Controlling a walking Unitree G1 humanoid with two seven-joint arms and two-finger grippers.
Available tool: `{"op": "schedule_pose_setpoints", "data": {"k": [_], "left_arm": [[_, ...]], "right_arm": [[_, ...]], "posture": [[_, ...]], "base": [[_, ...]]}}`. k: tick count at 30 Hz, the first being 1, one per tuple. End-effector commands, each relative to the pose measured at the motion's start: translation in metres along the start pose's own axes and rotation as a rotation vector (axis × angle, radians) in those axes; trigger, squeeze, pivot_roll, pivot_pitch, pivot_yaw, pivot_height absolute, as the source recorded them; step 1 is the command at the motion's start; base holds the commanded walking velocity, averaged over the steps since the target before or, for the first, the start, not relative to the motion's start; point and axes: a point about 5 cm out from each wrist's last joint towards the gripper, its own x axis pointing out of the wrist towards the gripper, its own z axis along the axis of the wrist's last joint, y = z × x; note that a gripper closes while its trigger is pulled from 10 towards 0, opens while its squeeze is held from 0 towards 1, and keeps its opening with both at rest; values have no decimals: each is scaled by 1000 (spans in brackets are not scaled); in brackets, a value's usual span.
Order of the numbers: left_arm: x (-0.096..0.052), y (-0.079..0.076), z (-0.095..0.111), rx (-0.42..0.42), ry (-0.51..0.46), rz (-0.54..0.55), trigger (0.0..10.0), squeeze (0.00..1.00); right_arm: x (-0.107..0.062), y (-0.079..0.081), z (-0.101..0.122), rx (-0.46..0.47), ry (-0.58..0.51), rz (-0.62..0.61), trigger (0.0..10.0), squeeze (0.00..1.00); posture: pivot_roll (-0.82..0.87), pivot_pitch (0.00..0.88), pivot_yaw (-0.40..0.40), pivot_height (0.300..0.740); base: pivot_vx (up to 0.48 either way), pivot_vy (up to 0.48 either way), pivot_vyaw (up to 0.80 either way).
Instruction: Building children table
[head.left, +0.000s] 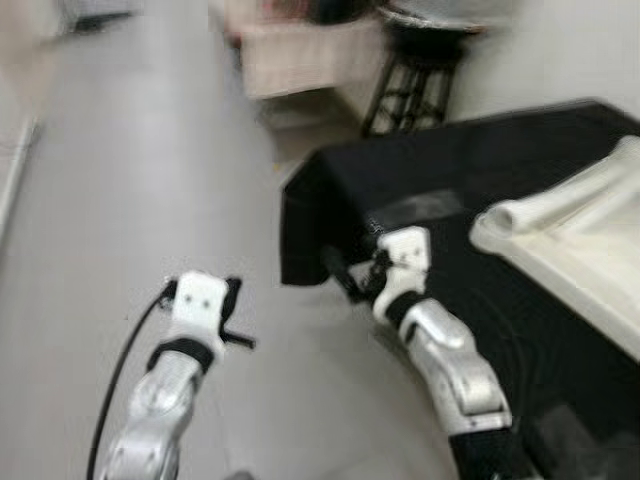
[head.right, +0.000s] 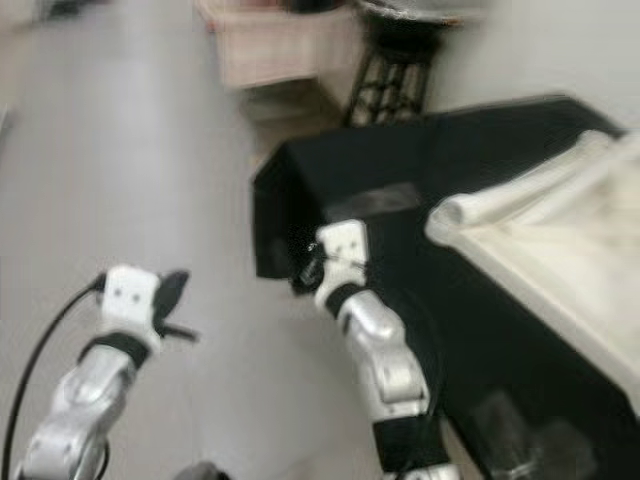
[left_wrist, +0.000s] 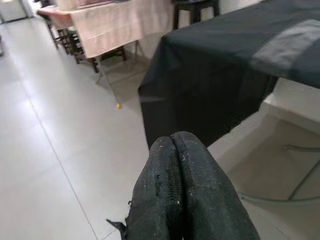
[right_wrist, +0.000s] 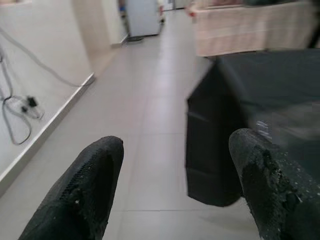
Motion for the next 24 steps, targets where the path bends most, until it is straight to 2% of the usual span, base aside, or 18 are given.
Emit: {"op": "schedule_pose_setpoints", "data": {"k": [1, 3, 10, 24], "left_arm": [[0, -3, 0, -8, 0, -9, 10000, 0], [0, -3, 0, -8, 0, -8, 10000, 0], [0, -3, 0, -9, -1, -6, 10000, 0], [0, -2, 0, -19, -5, -3, 10000, 0]], "right_arm": [[-2, -2, 3, -4, -22, 0, 10000, 0], [-2, -2, 3, -6, -28, 2, 10000, 0], [-2, -2, 4, -8, -37, 3, 10000, 0], [-2, -2, 3, -12, -35, 8, 10000, 0]], "posture": [[70, 111, -20, 740], [70, 111, -20, 740], [71, 111, -21, 740], [69, 111, -21, 740]], "base": [[0, 0, -800], [0, 0, -800], [0, 0, 0], [248, 0, 0]]}}
